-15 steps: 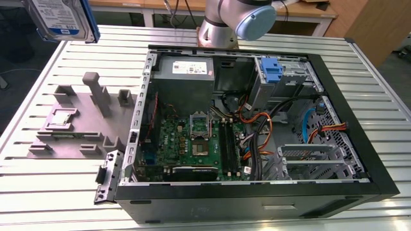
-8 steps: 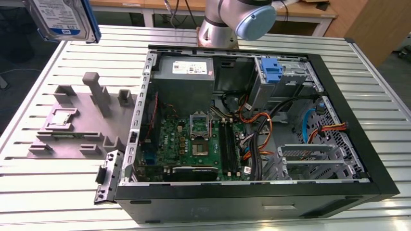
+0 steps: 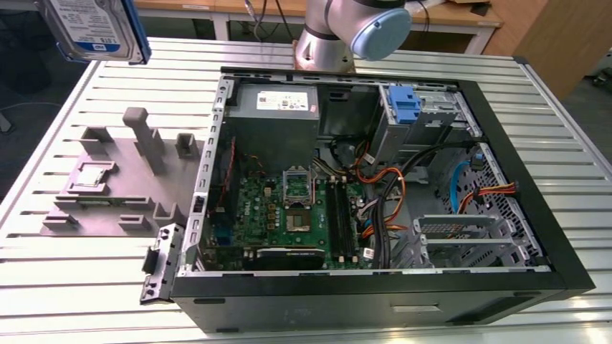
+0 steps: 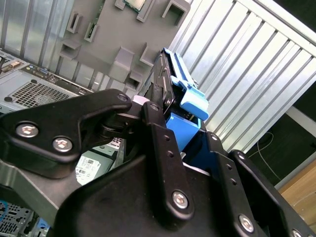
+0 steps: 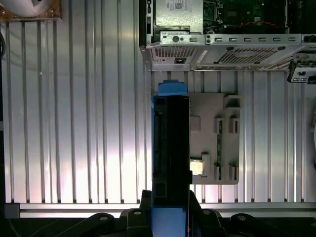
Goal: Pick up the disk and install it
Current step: 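Pick up the disk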
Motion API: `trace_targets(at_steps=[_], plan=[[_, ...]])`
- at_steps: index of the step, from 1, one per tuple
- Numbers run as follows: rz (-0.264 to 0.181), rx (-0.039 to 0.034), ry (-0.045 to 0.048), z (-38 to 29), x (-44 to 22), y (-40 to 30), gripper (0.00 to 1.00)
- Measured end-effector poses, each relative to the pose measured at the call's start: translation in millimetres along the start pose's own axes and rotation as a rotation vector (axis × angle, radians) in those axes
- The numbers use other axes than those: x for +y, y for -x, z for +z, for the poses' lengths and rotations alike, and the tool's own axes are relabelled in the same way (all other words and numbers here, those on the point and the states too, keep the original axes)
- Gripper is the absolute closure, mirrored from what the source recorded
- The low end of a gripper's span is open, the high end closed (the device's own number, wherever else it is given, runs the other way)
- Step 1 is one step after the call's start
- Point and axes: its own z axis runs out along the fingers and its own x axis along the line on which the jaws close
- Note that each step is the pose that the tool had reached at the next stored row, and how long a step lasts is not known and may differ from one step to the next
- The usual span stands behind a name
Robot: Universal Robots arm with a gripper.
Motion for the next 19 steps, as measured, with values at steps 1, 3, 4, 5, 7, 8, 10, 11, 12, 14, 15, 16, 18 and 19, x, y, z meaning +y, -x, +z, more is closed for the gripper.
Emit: trace_targets(at_steps=[1,3,4,5,7,8,10,11,12,14,15,16,18,19], plan=[[0.0,0.0,0.0,0.0,0.1,0.0,0.63],[0.0,0.0,-0.0001,0.0,0.2,0.0,0.63],[0.0,0.0,-0.0001,0.0,0.3,0.0,0.63],[0.0,-0.0001,-0.0001,0.0,0.6,0.0,0.63],[0.0,0.0,-0.0001,0.0,1.0,0.0,0.63],[0.0,0.0,-0.0001,0.0,1.0,0.0,0.63],[0.0,0.0,-0.0001,0.1,1.1,0.0,0.63],[0.0,0.0,-0.0001,0.1,1.1,0.0,0.63],[0.0,0.0,-0.0001,0.0,1.1,0.0,0.63],[0.0,0.0,-0.0001,0.0,1.2,0.0,0.63],[0.0,0.0,-0.0001,0.1,1.2,0.0,0.63],[0.0,0.0,-0.0002,0.0,1.3,0.2,0.63],[0.0,0.0,-0.0001,0.0,1.3,1.9,0.63],[0.0,-0.0001,-0.0002,-0.1,1.3,3.4,0.63]])
